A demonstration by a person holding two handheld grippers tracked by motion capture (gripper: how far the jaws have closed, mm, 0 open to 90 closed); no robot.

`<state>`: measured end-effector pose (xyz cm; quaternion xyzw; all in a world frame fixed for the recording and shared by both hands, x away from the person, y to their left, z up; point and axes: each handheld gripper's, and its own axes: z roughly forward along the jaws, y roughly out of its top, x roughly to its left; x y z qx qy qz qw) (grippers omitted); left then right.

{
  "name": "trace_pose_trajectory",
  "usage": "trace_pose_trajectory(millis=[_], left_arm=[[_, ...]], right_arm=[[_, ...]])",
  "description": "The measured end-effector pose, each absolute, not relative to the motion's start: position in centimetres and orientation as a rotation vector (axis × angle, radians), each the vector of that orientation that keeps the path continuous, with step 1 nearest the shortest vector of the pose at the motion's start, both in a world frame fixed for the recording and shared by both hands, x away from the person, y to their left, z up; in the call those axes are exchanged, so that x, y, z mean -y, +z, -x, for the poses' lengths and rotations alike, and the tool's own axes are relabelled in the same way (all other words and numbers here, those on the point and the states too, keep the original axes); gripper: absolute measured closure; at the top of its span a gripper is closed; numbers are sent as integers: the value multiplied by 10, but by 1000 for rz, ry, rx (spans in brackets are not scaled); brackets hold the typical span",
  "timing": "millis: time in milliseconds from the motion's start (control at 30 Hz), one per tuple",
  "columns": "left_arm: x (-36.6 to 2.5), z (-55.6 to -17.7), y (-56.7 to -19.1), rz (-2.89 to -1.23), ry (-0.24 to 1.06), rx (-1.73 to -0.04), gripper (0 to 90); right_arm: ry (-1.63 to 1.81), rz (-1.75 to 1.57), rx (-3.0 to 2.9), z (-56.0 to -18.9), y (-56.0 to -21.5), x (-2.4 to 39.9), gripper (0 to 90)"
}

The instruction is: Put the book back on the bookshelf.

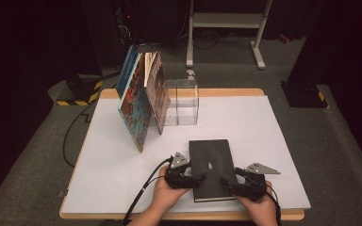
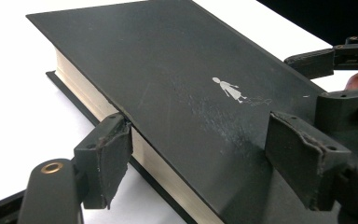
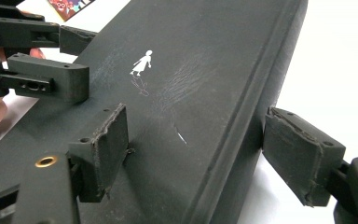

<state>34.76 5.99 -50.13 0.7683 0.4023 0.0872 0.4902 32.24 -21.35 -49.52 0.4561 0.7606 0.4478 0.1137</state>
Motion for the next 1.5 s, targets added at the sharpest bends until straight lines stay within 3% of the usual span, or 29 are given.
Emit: trace_pose_trajectory(millis=[367, 633, 1000, 1500], left_arm=[[-106, -366, -497, -1853, 259, -1023, 259], [-106, -371, -502, -1845, 248, -1022, 214], [-103, -358, -496, -1850, 282, -1040, 255], [-104, -357, -497, -1840, 288, -1021, 239]], right_arm=[[1309, -1256, -2341, -341, -492, 165, 231], [1373, -1240, -2315, -338, -496, 172, 289], [1376, -1225, -2302, -336, -495, 176, 304], [1373, -1219, -2284, -336, -495, 178, 309]])
